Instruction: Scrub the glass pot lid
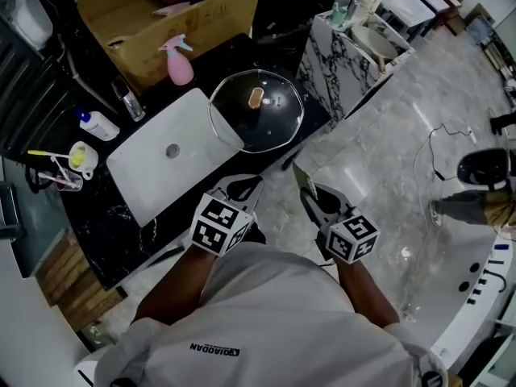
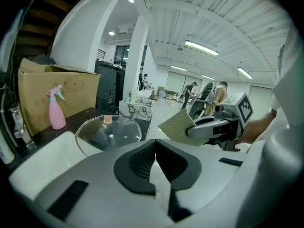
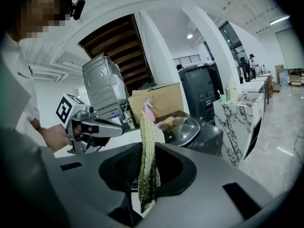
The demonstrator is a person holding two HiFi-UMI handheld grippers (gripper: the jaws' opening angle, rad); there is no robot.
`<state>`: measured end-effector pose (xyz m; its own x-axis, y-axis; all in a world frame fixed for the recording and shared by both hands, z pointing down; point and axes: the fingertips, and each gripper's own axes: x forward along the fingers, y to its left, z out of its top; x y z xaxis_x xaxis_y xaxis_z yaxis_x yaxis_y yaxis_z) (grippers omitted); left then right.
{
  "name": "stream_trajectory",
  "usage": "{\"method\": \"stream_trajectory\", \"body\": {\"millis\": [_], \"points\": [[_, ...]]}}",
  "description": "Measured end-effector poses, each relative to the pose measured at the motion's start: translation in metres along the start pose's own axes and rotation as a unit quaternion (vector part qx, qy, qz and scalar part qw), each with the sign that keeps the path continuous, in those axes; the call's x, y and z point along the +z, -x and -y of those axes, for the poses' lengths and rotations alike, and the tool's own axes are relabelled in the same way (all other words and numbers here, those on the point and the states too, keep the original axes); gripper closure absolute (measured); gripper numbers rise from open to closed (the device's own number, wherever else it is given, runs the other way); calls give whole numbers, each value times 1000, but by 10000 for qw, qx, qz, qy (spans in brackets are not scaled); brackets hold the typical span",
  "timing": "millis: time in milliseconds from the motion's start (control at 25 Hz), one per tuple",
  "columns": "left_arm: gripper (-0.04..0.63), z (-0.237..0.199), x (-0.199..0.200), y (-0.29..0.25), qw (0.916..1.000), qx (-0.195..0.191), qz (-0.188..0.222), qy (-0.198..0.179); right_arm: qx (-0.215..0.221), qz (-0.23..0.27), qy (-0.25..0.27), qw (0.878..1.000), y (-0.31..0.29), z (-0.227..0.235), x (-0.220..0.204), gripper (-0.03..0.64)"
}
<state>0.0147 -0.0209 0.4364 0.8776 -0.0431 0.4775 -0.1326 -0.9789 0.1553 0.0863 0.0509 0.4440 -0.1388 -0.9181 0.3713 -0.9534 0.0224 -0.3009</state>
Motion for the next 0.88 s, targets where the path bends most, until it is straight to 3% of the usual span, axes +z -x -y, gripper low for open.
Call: {"method": "stream_trajectory", "body": {"millis": [240, 520, 880], "points": [[580, -70, 9, -16, 9998, 160, -54, 71, -21, -389, 607, 9974, -60, 21, 28, 532], [580, -105, 23, -39, 10000, -11, 11, 46, 128, -766, 1213, 9896, -117, 28, 48, 532], [580, -146, 10, -38, 9989, 382, -65, 266, 71, -1290, 2650, 9556, -169, 45, 66, 531]]}}
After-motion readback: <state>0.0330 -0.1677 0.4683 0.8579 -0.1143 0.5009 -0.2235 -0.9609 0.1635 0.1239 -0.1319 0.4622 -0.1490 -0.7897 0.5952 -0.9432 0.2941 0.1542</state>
